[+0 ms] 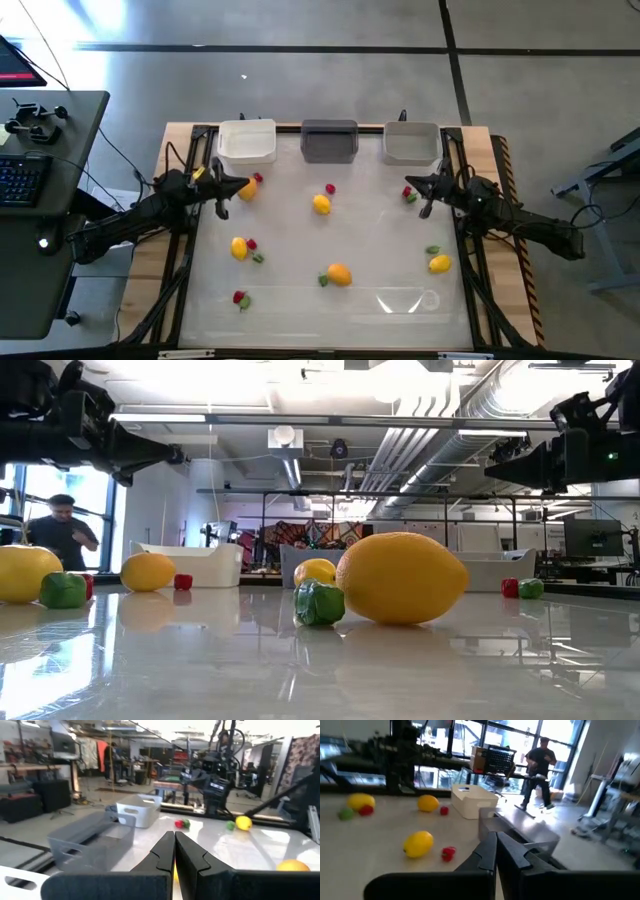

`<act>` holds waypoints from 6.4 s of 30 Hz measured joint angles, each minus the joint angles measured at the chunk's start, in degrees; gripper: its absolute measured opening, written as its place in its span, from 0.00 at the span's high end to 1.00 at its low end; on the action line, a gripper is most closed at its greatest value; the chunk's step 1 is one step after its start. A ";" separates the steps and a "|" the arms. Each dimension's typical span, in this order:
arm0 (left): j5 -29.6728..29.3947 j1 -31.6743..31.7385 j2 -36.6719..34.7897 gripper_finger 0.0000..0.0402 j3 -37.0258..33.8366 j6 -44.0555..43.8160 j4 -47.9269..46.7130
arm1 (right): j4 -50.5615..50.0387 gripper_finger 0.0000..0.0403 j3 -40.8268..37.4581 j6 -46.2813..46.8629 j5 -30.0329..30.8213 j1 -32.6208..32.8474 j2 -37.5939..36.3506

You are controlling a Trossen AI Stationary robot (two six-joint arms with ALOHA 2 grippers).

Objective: Sort produce into baskets
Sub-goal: Put the lemon into the black bin

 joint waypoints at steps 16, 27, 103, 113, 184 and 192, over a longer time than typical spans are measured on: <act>0.15 -0.13 0.00 1.00 0.00 -1.77 -2.19 | 9.93 1.00 0.05 9.43 -0.34 0.02 5.90; 0.13 -0.15 0.00 1.00 0.00 -1.19 0.16 | 20.69 1.00 0.70 10.62 0.28 4.78 21.68; 0.09 -0.17 0.01 1.00 0.00 3.62 -1.45 | -37.10 0.19 75.59 42.43 -3.23 39.08 101.56; 0.09 -0.17 0.02 1.00 -0.01 2.98 -2.89 | -34.01 0.19 75.59 41.21 -3.11 39.14 108.12; 0.09 -0.17 0.00 1.00 -0.02 4.80 -2.69 | -3.37 0.46 65.82 -12.26 -2.38 -18.93 104.69; 0.11 -0.17 0.01 1.00 -0.02 4.71 -2.70 | -4.23 0.45 65.82 -10.30 -1.90 -18.88 104.69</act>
